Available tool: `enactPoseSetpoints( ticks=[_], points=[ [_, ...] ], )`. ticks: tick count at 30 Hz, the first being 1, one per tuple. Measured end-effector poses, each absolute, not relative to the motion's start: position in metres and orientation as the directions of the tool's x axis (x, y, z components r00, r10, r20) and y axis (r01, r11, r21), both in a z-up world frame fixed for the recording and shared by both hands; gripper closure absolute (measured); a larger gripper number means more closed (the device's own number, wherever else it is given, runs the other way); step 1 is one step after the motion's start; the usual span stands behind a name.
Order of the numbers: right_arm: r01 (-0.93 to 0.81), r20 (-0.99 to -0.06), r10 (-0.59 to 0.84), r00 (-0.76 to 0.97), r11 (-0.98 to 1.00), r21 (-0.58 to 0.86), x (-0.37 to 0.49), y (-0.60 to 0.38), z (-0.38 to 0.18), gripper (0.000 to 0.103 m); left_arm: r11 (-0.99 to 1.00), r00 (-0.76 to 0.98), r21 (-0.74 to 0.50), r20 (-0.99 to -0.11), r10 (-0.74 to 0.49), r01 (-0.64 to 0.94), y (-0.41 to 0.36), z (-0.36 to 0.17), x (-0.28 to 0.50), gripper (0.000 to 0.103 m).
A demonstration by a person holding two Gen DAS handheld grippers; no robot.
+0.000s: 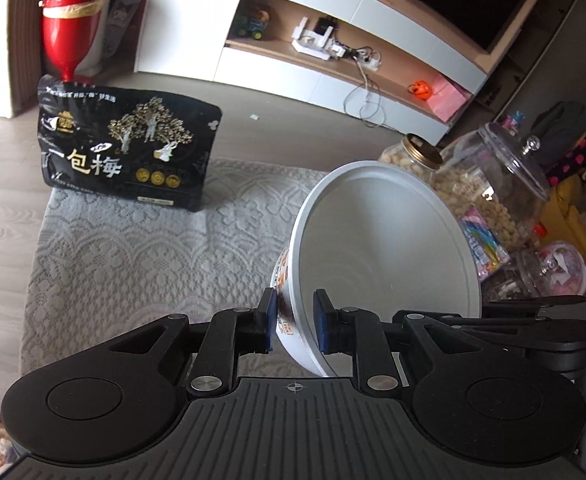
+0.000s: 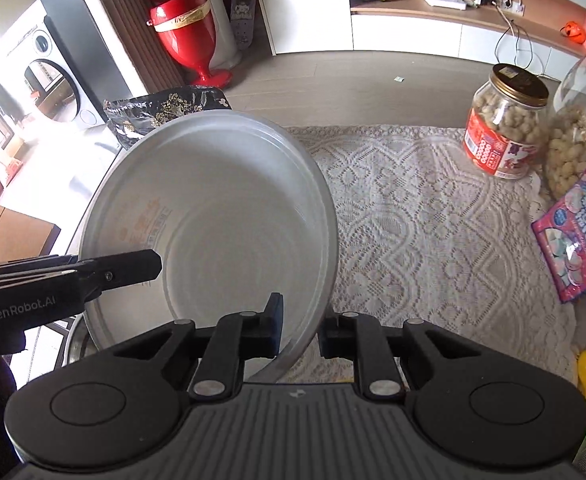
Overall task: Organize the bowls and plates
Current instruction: 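Grip the white printed bowl rim with both tools and lift it, then carry the white bowl with both tools and lower it into the blue bowl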
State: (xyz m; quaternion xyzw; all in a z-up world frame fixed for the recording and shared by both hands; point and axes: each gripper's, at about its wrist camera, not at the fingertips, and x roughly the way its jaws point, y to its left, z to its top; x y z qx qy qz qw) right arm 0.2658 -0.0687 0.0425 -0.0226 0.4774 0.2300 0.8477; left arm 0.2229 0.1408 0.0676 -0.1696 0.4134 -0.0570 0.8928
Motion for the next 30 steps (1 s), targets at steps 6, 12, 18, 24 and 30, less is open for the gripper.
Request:
enactPoseSetpoints(
  ticks=[6, 12, 18, 24, 30],
  points=[
    [-0.402, -0.8, 0.386, 0.459, 0.894, 0.2, 0.229, -0.114, 0.047, 0.086, 0.953, 0.627, -0.3, -0.737, -0.253, 0.032, 0.097, 0.083, 0.195, 0.079],
    [-0.386, -0.811, 0.353, 0.467, 0.906, 0.173, 0.201, -0.148, 0.036, 0.086, 0.936, 0.514, -0.349, -0.796, -0.32, 0.042, 0.068, 0.059, 0.177, 0.081],
    [-0.363, -0.842, 0.32, 0.434, 0.918, 0.162, 0.19, -0.171, 0.005, 0.086, 0.932, 0.4, -0.358, -0.848, -0.346, 0.047, 0.042, 0.027, 0.174, 0.081],
    [-0.351, -0.851, 0.31, 0.424, 0.922, 0.161, 0.19, -0.182, -0.021, 0.085, 0.952, 0.369, -0.305, -0.881, -0.295, 0.032, 0.024, 0.003, 0.186, 0.083],
    [-0.367, -0.848, 0.349, 0.399, 0.908, 0.201, 0.19, -0.187, -0.023, 0.085, 0.959, 0.373, -0.277, -0.885, -0.277, 0.055, 0.02, 0.003, 0.187, 0.083]
  ],
)
